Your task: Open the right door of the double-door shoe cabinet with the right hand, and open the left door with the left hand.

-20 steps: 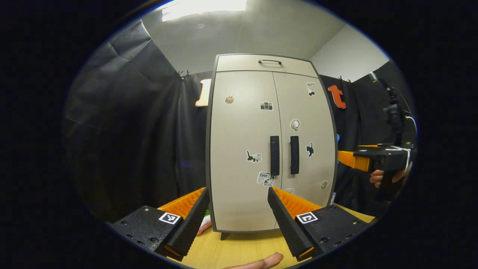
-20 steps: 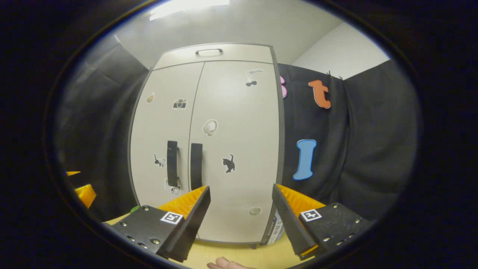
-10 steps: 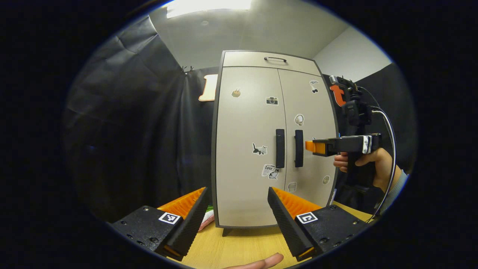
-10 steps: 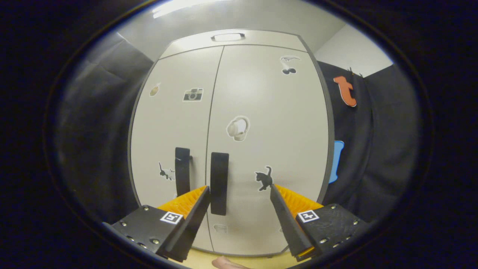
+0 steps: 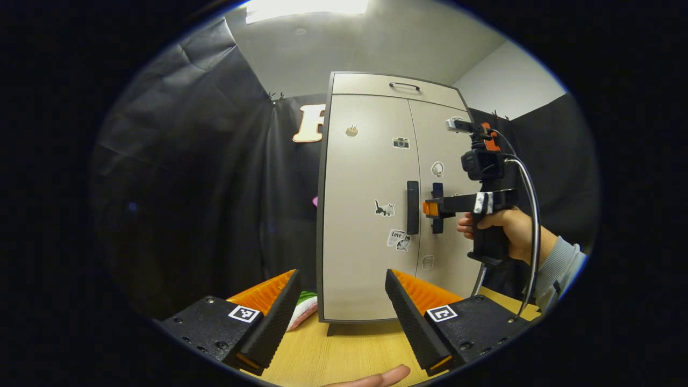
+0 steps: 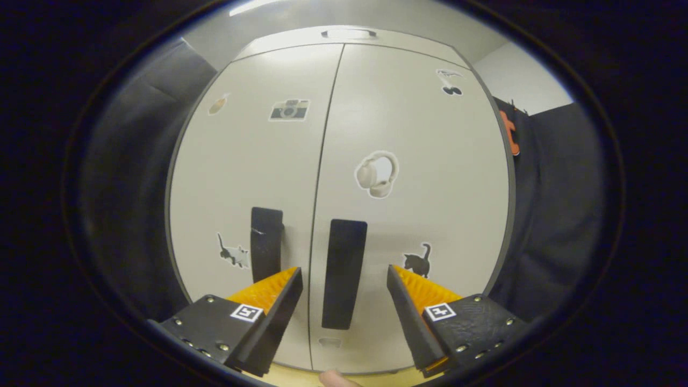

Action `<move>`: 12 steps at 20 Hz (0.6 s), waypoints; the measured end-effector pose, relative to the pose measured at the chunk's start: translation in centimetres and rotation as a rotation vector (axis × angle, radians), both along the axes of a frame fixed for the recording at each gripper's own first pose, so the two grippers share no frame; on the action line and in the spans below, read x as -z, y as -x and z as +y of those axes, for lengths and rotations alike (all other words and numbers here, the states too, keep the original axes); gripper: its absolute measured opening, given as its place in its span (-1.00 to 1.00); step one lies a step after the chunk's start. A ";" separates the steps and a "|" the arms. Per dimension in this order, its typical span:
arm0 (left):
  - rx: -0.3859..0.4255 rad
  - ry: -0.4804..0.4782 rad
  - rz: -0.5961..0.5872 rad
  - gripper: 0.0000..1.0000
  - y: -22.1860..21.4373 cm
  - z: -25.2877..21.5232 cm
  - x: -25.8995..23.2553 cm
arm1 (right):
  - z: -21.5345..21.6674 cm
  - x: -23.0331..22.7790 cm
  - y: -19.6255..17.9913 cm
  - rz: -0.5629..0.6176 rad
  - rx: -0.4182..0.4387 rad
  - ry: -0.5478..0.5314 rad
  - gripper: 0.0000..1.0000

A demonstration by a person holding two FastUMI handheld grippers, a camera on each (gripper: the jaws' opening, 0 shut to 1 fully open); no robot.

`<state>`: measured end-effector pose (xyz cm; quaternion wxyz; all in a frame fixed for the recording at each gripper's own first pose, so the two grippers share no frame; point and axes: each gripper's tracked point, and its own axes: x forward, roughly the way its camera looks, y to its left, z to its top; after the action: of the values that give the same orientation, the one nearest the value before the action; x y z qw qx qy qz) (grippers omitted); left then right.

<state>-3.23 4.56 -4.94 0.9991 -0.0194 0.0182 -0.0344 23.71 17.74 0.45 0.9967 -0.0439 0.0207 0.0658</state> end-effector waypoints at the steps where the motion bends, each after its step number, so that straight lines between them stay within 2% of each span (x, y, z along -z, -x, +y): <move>1: 0.002 0.003 0.001 0.94 0.2 0.2 0.1 | 0.2 0.1 -0.5 -0.001 -0.002 -0.012 0.84; 3: 0.002 0.004 -0.001 0.90 0.2 0.8 0.3 | 0.1 0.7 -1.3 0.021 0.004 -0.037 0.69; 6: -0.015 -0.001 -0.010 0.94 0.1 1.8 0.4 | -0.3 0.2 -1.4 0.010 0.038 -0.089 0.34; 9: -0.034 0.000 -0.014 0.90 0.0 2.7 0.5 | -0.4 0.7 -1.6 0.081 0.066 -0.211 0.32; 10: -0.034 0.001 -0.010 0.94 0.0 2.8 0.6 | -0.3 0.8 -1.3 0.102 0.068 -0.239 0.15; 12: -0.033 0.005 -0.004 0.94 0.1 2.9 0.7 | -0.4 0.7 -1.5 0.098 0.064 -0.214 0.18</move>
<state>-3.36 7.45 -5.68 0.9995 -0.0220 0.0158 -0.0182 25.16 17.35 -0.30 0.9950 0.0667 0.0637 0.0379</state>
